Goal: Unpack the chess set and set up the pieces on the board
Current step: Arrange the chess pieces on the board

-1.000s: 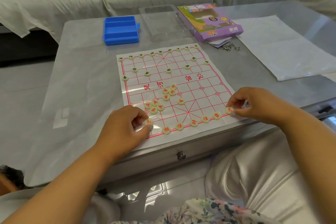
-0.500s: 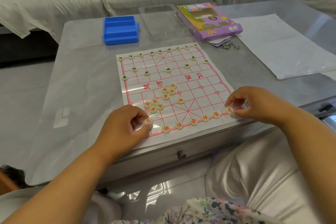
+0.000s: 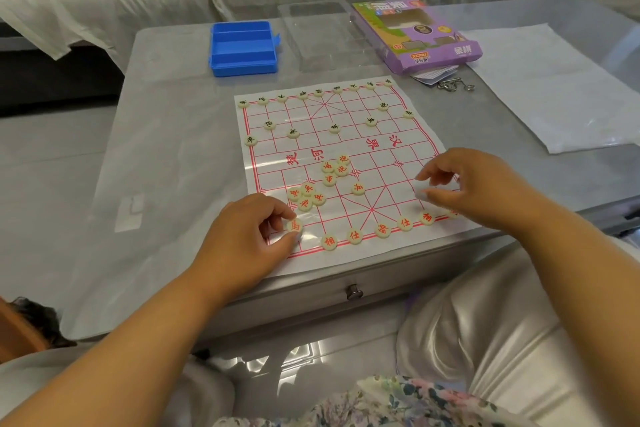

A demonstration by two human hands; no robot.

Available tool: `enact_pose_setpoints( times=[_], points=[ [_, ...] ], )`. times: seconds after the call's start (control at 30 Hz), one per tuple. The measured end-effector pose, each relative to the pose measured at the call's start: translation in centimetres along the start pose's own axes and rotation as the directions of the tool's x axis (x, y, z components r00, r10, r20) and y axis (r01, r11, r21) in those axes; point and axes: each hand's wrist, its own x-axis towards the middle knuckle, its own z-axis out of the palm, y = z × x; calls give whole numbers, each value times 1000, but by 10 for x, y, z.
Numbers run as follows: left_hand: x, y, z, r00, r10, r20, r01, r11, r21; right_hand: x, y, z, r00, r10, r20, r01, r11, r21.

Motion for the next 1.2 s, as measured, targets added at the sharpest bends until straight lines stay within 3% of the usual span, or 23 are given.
enact_pose_setpoints(
  times=[0.2, 0.57, 1.0, 1.2],
  points=[
    [-1, 1, -1, 1000, -8, -3, 8, 999, -38, 19, -35, 16, 997, -74, 18, 74, 997, -8],
    [-9, 3, -10, 999, 46, 9, -46, 998, -32, 19, -38, 25, 998, -51, 43, 51, 999, -11],
    [-7, 2, -5, 981, 42, 187, -54, 997, 58, 22, -36, 26, 1000, -19, 24, 19, 1000, 8],
    [5, 5, -11, 996, -86, 1, 86, 996, 19, 22, -55, 30, 998, -62, -2, 62, 996, 57]
  ],
)
